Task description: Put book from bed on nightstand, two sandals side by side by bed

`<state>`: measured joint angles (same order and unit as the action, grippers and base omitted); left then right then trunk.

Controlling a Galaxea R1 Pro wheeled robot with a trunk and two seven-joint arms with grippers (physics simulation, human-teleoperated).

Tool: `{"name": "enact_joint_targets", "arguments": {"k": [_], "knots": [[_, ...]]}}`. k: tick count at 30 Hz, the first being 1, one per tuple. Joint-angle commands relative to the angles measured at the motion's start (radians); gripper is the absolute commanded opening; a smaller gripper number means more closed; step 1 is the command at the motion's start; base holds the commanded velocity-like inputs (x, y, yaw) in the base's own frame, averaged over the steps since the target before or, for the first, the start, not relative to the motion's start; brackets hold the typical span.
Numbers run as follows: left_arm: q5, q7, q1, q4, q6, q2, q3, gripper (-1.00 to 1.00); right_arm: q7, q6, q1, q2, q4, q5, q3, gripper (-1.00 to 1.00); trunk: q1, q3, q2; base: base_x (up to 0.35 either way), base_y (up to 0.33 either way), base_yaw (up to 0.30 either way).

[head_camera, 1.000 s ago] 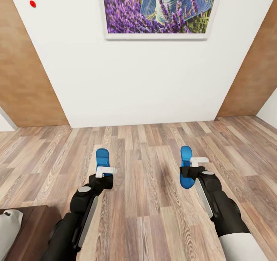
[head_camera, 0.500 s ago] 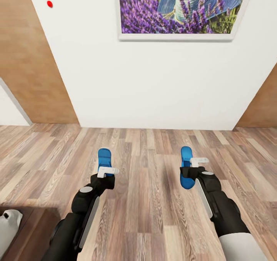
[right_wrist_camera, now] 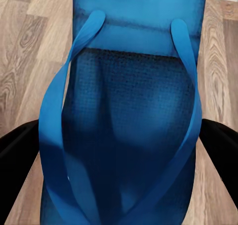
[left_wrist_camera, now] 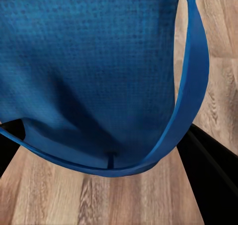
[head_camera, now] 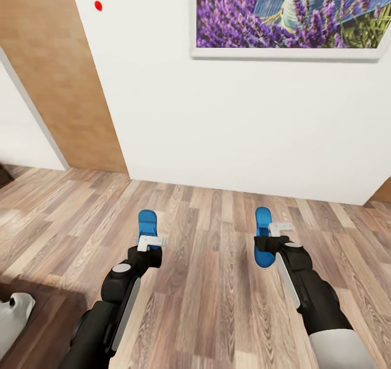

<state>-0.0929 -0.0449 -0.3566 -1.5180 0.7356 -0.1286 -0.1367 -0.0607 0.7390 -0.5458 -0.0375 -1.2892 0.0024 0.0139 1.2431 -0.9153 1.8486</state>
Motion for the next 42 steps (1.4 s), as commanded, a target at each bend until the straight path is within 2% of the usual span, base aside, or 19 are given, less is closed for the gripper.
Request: {"name": "enact_joint_targets", "arguments": {"k": [1,42], "knots": [[-0.01,0.0,-0.001,-0.001,0.005,0.0,-0.001,-1.0,-0.004,0.005,0.0,-0.001,-0.001,0.0,0.001,-1.0,0.0,-0.001,0.0,0.263,-0.201,0.274],[-0.01,-0.003,-0.001,-0.001,0.004,0.0,-0.014,-1.0,-0.005,0.002,0.0,0.001,0.002,0.001,0.002,-1.0,0.0,-0.001,0.0,0.247,-0.231,0.274]]}}
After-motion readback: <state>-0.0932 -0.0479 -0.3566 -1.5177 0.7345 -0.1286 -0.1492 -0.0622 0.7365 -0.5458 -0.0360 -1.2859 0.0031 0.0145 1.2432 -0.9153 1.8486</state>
